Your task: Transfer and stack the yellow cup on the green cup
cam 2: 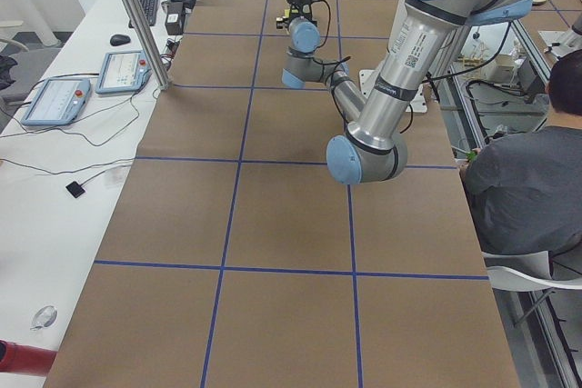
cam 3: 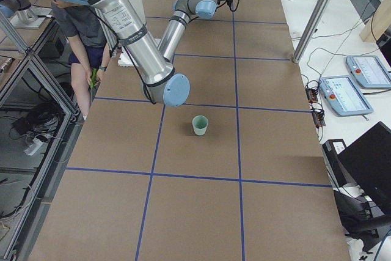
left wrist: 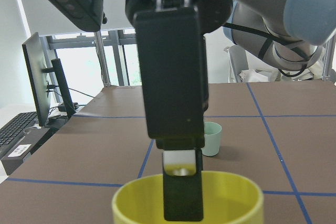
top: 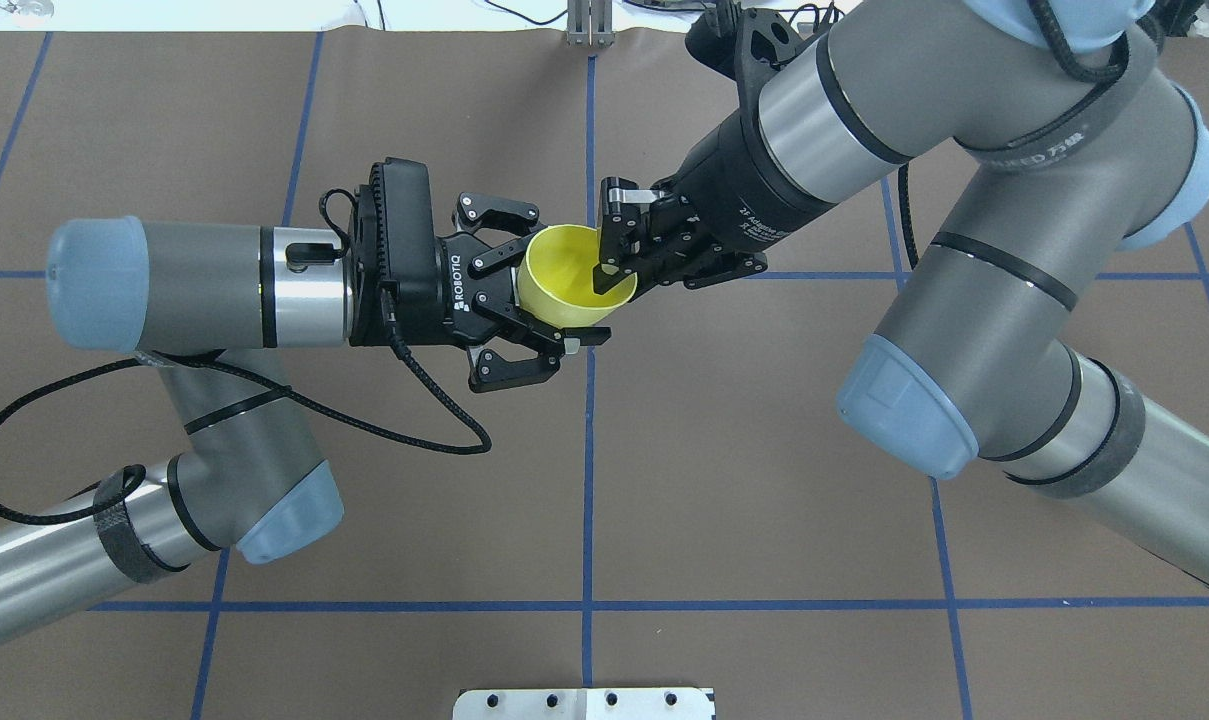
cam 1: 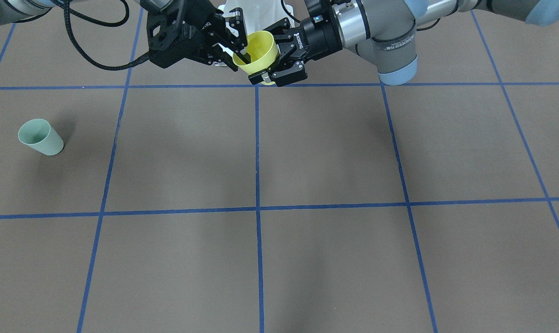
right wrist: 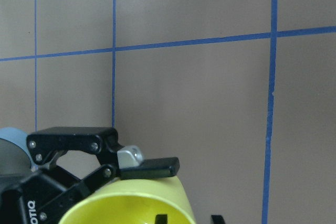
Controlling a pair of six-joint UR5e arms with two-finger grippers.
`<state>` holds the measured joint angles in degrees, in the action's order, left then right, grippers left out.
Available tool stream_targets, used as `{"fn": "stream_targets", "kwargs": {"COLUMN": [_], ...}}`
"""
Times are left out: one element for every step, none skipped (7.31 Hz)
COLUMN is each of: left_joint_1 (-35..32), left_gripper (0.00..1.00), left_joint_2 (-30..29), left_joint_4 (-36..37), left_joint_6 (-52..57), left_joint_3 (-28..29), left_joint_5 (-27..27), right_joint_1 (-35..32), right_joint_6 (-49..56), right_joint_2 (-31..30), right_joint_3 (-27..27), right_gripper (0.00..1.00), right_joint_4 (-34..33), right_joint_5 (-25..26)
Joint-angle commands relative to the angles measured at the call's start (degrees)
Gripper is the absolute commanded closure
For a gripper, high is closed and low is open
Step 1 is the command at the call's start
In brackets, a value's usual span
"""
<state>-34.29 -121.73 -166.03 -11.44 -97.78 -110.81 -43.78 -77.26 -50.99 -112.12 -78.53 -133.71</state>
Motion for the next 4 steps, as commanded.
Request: {"fn": "stream_targets", "kwargs": {"left_joint_1": [0.0, -0.1, -0.1, -0.1], "left_gripper": [0.06, 0.0, 0.0, 0.0], "left_joint_2": [-0.1, 0.0, 0.7, 0.9], "left_joint_4": [0.0, 0.0, 0.0, 0.0], "left_joint_6": [-0.2, -0.2, 0.0, 0.1], "left_joint_3": [0.0, 0.0, 0.0, 0.0], "left_joint_5": [0.1, 0.2, 0.9, 1.0], "right_joint_1": [0.0, -0.1, -0.1, -0.2], "right_joint_6": [0.0, 0.0, 0.0, 0.0], "right_joint_2": [0.0, 0.0, -0.1, -0.2], "right_joint_3": [0.0, -0.1, -0.3, -0.4], "right_gripper": [1.0, 1.0, 1.0, 1.0], "right_joint_4": [-0.3, -0.3, -0.4, -0.4], "right_joint_5": [0.2, 0.2, 0.2, 0.2]}}
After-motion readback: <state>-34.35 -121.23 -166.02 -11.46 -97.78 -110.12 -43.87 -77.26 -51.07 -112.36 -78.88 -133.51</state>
